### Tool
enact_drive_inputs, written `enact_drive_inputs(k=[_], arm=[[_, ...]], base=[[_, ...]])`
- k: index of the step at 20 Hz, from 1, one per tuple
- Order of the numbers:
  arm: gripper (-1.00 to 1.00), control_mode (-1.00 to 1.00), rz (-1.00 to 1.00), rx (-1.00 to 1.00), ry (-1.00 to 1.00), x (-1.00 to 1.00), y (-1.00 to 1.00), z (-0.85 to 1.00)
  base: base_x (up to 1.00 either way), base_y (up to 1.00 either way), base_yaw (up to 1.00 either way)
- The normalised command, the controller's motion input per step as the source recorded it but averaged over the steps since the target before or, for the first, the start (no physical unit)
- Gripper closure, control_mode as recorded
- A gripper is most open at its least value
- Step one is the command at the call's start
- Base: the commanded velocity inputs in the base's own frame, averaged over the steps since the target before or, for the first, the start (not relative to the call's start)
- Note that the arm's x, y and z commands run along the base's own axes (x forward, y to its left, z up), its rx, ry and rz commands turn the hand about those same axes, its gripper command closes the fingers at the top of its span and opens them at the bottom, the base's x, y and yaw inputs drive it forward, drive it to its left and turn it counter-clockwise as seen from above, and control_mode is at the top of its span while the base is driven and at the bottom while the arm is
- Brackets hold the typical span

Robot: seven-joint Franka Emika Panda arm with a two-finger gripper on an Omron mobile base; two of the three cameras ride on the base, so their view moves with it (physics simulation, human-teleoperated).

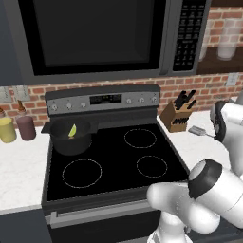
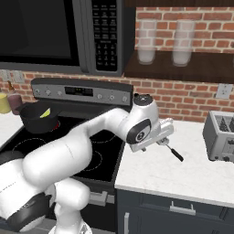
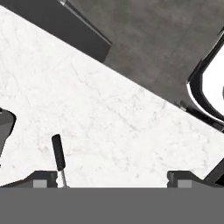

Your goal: Put the sweet potato and lemon wedge in the pot. Retrieve the spatula and lightly stir the vegetables in the pot.

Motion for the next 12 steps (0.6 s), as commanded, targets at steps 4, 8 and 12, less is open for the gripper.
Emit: enact_drive_inputs(k=[4, 8, 12], arm=[[-1.0, -1.0, -0.06, 0.0, -0.03, 0.3, -0.54, -0.41], [-1.0, -1.0, 0.0, 0.0, 0.0, 0.31, -0.49, -0.34], [-1.0, -1.0, 0.0, 0.0, 0.0, 0.34, -0.37, -0.25]], base=[[0.0, 0.0, 0.0], [0.0, 0.0, 0.0], [0.0, 0.0, 0.0]])
